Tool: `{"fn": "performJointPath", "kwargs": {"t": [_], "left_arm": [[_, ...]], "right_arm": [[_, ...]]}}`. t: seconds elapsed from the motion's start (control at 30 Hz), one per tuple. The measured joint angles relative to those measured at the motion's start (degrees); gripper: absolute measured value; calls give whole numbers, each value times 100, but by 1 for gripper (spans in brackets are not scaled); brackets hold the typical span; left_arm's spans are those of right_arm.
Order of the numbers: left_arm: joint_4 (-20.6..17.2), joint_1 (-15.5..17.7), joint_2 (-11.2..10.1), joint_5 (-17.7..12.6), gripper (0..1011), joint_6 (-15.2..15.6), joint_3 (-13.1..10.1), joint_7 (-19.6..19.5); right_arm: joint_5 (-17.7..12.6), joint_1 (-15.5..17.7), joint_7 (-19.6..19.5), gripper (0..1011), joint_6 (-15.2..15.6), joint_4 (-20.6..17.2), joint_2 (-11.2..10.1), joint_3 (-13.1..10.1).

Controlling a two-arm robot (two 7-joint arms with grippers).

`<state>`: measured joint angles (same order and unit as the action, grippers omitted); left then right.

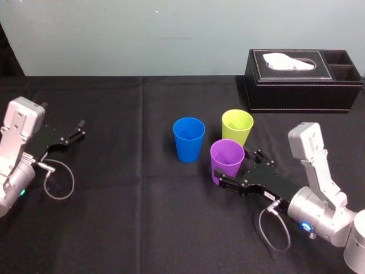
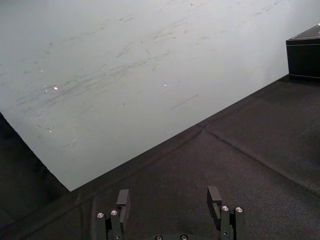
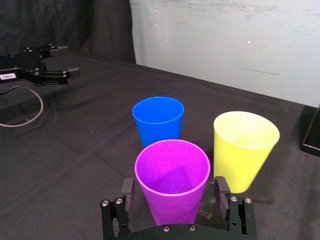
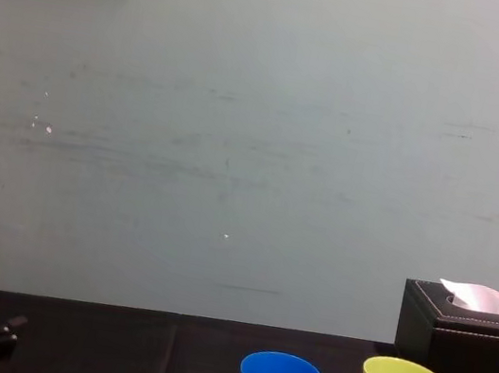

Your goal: Stack the three plastic cups sequentially using one hand.

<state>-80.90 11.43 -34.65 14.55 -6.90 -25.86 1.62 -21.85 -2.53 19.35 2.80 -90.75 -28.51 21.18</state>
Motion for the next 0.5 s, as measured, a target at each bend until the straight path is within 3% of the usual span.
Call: {"fn": "performJointPath", "kwargs": {"t": [0.5], "left_arm": [[0, 0, 0, 0, 1011, 0, 0, 0]], "right_arm": [[233, -138, 153, 1004, 97, 206, 281, -46]]}}
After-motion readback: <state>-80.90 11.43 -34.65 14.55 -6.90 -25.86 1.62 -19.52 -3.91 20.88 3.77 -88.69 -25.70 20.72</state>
